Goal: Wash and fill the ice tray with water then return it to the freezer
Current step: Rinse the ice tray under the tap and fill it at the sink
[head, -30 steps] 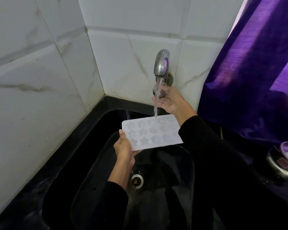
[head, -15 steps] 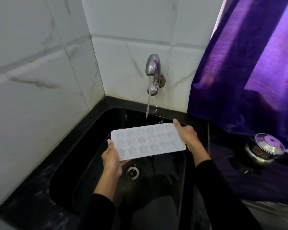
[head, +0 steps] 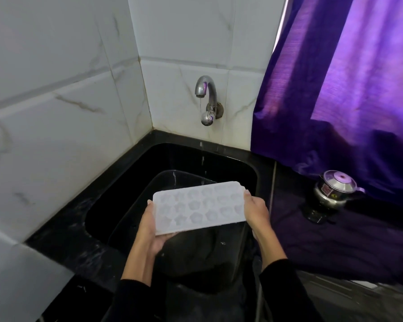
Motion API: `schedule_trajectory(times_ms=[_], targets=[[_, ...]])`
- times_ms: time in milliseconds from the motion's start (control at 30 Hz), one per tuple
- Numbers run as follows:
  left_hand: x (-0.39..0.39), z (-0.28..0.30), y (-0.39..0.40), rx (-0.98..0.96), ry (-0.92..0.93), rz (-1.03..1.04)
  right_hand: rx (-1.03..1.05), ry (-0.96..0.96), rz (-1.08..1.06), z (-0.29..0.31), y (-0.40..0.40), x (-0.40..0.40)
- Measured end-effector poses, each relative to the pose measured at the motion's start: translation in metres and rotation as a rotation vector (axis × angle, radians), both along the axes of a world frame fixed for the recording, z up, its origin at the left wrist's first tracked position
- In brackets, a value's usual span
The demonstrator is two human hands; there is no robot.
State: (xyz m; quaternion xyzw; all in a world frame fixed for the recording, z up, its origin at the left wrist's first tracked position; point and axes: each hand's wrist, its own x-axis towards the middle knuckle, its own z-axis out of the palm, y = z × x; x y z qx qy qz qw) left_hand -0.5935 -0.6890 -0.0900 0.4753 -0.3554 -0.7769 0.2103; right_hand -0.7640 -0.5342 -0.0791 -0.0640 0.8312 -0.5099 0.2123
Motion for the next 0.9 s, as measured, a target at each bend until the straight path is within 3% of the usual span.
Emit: schedule_trajectory(times_ms=[267, 500, 667, 900], targets=[[0.022, -0.008, 0.024, -0.047, -0.061, 0.063, 0.067, -0.029, 0.084, -0.003, 0.021, 0.022], [0.027, -0.01, 0.031, -0.053, -0.038, 0.116, 0.344, 0.517, 0.296, 0.016, 0.015, 0.015], [0.027, -0.008, 0.036, -0.052, -0.029, 0.135, 0.586, 0.559, 0.466, 0.026, 0.011, 0.015], [0.023, -0.005, 0.041, -0.083, -0.017, 0.146, 0.694, 0.592, 0.557, 0.032, 0.012, 0.016]])
